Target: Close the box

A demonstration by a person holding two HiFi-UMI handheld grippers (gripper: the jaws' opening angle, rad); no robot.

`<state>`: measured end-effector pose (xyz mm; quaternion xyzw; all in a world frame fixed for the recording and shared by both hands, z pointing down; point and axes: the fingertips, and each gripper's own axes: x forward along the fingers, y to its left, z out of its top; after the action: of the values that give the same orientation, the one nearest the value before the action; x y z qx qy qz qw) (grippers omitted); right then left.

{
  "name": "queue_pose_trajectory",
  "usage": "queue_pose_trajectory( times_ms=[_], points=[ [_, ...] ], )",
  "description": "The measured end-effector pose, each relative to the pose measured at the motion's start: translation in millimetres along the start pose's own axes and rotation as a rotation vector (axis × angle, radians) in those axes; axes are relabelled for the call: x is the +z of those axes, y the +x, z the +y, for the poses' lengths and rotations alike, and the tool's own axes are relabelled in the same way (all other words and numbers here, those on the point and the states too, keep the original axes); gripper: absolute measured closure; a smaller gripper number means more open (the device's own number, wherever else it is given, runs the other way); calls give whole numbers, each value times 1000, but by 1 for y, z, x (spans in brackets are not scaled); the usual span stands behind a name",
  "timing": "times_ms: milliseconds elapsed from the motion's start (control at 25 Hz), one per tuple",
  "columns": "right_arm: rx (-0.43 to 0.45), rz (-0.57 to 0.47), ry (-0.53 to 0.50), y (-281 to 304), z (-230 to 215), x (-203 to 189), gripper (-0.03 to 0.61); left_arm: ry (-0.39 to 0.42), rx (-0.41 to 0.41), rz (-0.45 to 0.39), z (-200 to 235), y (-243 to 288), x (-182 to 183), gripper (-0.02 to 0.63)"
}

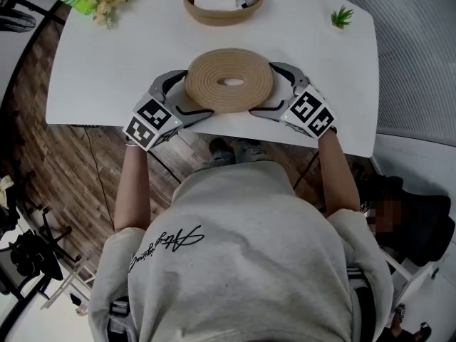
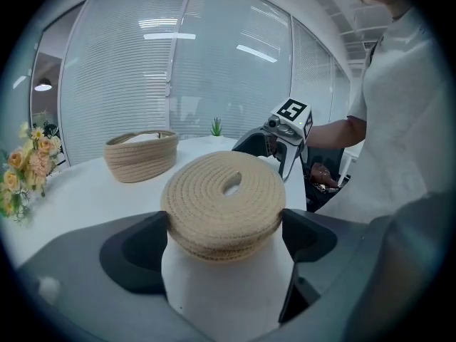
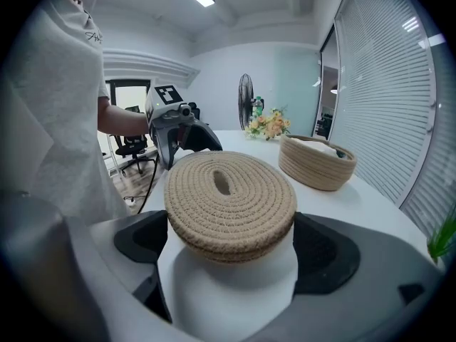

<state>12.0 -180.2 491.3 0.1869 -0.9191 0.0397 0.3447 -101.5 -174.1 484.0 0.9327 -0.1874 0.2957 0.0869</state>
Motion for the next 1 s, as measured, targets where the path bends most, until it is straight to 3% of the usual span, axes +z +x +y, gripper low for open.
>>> queue_pose_trajectory(
  times_ms=[1000],
  points=[
    [-19,-81,-50,-21,1,55,25,41,59,-69,6,-48,34,115]
  ],
)
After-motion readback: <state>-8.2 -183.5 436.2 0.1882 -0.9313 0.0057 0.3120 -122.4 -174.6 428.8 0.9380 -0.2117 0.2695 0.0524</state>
